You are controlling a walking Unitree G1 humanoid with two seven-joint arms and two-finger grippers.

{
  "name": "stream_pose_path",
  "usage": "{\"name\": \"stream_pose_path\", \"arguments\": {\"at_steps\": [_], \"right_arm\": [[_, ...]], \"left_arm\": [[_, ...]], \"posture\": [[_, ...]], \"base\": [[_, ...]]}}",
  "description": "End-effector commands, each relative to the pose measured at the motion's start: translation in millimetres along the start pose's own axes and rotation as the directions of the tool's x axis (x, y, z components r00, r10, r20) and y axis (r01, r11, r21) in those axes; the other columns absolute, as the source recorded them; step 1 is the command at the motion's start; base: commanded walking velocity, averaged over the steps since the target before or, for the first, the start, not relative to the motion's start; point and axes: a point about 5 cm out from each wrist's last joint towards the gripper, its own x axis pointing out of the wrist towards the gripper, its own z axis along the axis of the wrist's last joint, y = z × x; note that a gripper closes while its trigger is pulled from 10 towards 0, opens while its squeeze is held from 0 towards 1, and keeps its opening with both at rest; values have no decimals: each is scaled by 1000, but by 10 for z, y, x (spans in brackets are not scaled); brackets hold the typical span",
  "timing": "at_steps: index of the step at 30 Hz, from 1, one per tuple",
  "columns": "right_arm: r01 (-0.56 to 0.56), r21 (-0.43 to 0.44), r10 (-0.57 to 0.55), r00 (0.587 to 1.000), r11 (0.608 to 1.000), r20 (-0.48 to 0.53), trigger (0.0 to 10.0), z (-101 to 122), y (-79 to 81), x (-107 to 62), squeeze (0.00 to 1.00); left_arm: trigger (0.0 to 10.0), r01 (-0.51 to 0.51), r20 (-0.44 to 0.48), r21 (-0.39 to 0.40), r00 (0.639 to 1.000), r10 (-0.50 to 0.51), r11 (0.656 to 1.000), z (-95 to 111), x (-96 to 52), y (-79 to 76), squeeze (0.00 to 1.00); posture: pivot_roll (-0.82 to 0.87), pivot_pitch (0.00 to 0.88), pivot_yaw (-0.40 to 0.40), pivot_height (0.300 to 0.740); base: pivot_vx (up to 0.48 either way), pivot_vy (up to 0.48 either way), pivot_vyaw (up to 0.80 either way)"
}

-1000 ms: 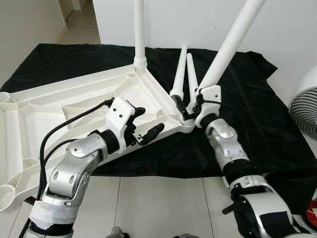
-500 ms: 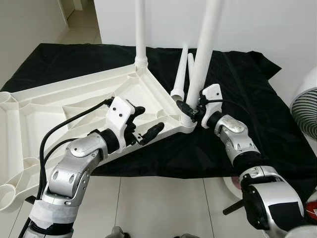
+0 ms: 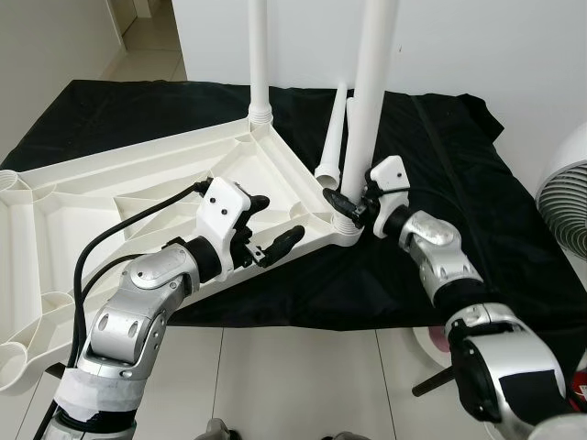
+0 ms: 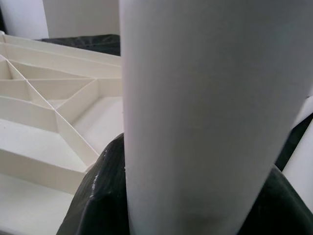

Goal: Building children table

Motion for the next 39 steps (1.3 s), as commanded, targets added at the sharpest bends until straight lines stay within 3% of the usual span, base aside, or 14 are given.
{"name": "stream_pose_path", "arguments": {"at_steps": [1, 11, 15, 23, 39], "right_arm": [[-8, 27, 9, 999, 1000, -34, 10000, -120, 60, -43, 0], [144, 153, -129, 986, 978, -106, 10000, -292, 11, -70, 0], [196, 163, -176, 976, 967, -132, 10000, -297, -33, -58, 0], [142, 73, -135, 986, 987, -100, 10000, -249, 3, -34, 0], [14, 59, -8, 995, 998, -103, 10000, -333, 96, -135, 0]], "left_arm": [[10000, -39, -1, 4, 999, 39, 999, 3, 3, 28, 0], [10000, -35, 0, 4, 999, 35, 999, 7, 7, 29, 0], [10000, -33, 0, 4, 999, 33, 999, 7, 7, 29, 0], [10000, -34, 1, 3, 999, 34, 999, 10, -1, 19, 0], [10000, -26, -3, 0, 1000, 26, 1000, 8, -15, 8, 0]], "posture": [[-50, 73, 18, 740], [-54, 72, 21, 740], [-54, 72, 21, 740], [-49, 74, 23, 740], [-51, 84, 30, 740]], "base": [[0, 0, 0], [0, 0, 0], [0, 0, 0], [0, 0, 0], [0, 0, 0]]}}
